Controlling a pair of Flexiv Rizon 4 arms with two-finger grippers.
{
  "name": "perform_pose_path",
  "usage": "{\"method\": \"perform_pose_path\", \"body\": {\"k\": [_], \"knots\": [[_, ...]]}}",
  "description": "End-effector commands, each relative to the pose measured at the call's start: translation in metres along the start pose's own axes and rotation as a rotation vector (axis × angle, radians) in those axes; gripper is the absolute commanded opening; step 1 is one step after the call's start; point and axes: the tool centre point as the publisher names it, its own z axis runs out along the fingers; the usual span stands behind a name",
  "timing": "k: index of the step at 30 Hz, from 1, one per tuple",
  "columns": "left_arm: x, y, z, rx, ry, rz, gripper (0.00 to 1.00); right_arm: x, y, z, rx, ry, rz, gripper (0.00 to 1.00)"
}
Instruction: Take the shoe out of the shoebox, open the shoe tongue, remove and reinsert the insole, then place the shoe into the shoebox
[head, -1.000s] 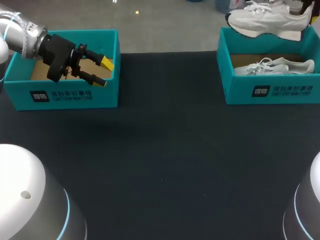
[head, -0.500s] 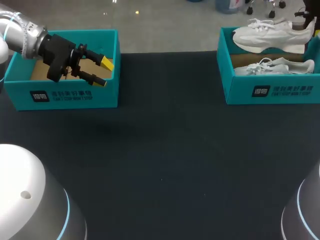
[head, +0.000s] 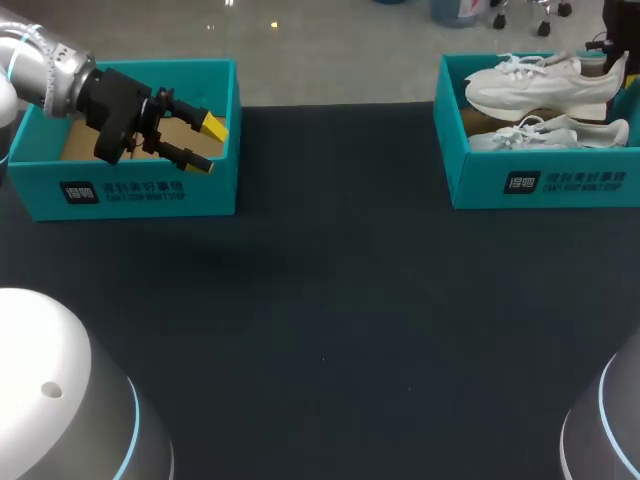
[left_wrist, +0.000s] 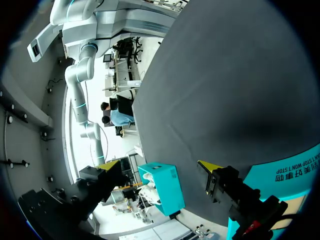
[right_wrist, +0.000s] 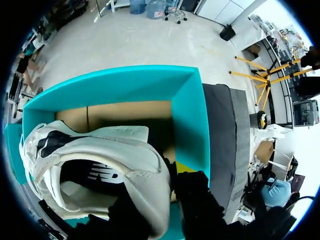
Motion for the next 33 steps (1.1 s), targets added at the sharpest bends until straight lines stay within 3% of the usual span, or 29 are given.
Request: {"method": "perform_pose_path", "body": {"k": [1, 20, 26, 33], "knots": [[0.0, 0.001, 0.0, 0.003, 0.002, 0.001, 1.0, 0.003, 0.016, 0.012, 0.031, -0.008, 0.016, 0.0], [0.0, 0.001, 0.0, 0.003, 0.002, 0.001, 1.0, 0.0, 0.021, 0.053, 0.078, -0.069, 0.046, 0.0], [0.0, 0.001, 0.0, 0.003, 0.002, 0.001, 1.0, -0.001, 0.018, 0.055, 0.089, -0.069, 0.052, 0.0], [0.0, 0.001, 0.0, 0.003, 0.002, 0.001, 1.0, -0.011, 0.023, 0.041, 0.081, -0.03, 0.117, 0.0]]}}
